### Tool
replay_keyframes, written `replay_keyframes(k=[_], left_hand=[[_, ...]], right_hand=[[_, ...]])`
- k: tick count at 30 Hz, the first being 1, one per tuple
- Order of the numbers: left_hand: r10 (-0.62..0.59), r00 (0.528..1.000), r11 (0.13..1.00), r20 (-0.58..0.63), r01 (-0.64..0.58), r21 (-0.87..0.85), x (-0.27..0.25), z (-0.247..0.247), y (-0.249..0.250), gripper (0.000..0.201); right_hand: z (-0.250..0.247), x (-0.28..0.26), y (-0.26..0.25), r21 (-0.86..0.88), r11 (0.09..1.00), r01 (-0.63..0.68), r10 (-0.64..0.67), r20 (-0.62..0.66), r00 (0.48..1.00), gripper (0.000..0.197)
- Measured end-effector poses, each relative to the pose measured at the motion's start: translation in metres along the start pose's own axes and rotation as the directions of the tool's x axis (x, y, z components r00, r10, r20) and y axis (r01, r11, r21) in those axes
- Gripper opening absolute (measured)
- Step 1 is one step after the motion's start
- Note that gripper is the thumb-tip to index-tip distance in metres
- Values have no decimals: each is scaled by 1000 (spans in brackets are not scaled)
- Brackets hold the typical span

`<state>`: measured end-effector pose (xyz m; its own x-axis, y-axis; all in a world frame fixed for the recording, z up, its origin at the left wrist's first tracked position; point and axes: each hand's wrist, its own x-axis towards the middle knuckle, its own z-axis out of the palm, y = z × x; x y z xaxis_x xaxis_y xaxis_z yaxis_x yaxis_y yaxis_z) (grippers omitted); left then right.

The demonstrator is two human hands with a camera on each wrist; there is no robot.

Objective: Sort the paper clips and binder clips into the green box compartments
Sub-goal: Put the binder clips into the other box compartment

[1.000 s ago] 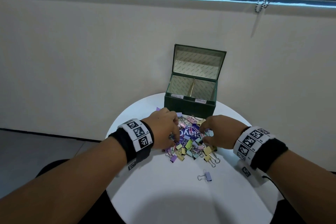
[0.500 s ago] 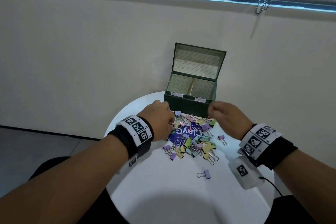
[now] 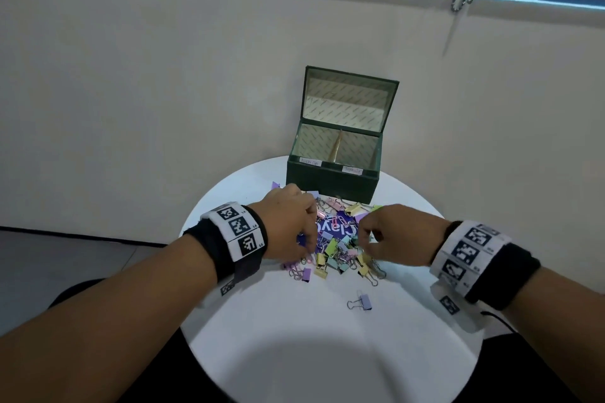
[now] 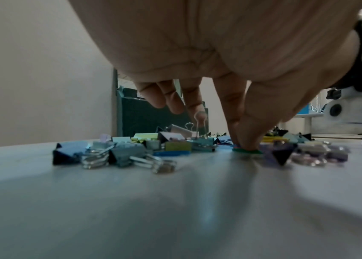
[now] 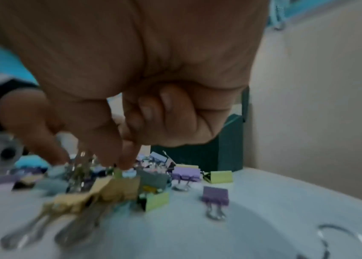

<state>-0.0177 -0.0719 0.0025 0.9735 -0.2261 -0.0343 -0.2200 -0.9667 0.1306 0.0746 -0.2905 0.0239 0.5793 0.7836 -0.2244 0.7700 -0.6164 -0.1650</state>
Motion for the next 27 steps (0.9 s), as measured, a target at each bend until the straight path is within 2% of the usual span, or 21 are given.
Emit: replay_keyframes(k=[2,5,9,12,20,24,27], left_hand=[[-6,1000,1000,-10,6,4,0,2,-1,11],[-3,1000,1000,5,3,-20,0,1,-2,20],[9,999,1000,42,-9,0,0,0,0,21],[24,1000,1000,10,-24,-1,2,2,0,12],[18,999,1000,-32,-17,26,4,5,-1,10],[-11,1000,1000,-28,12,28,6,1,0,10],[-55,997,998,-50,54,-23,8,0,-2,11]], right_hand=[[9,0,0,-77,996,-34,32,-25,999,15],[11,5,6,-69,989,-130,125,-73,989,17],[7,13,13,-72,978,-197,196,-13,980,19],[4,15,12,-58,977,-204,204,-7,979,10],[8,18,6,-84,985,-148,153,57,987,16],[-1,17,10,44,987,-154,150,83,985,9],[-21,19,18,184,974,-134,140,-20,990,11]])
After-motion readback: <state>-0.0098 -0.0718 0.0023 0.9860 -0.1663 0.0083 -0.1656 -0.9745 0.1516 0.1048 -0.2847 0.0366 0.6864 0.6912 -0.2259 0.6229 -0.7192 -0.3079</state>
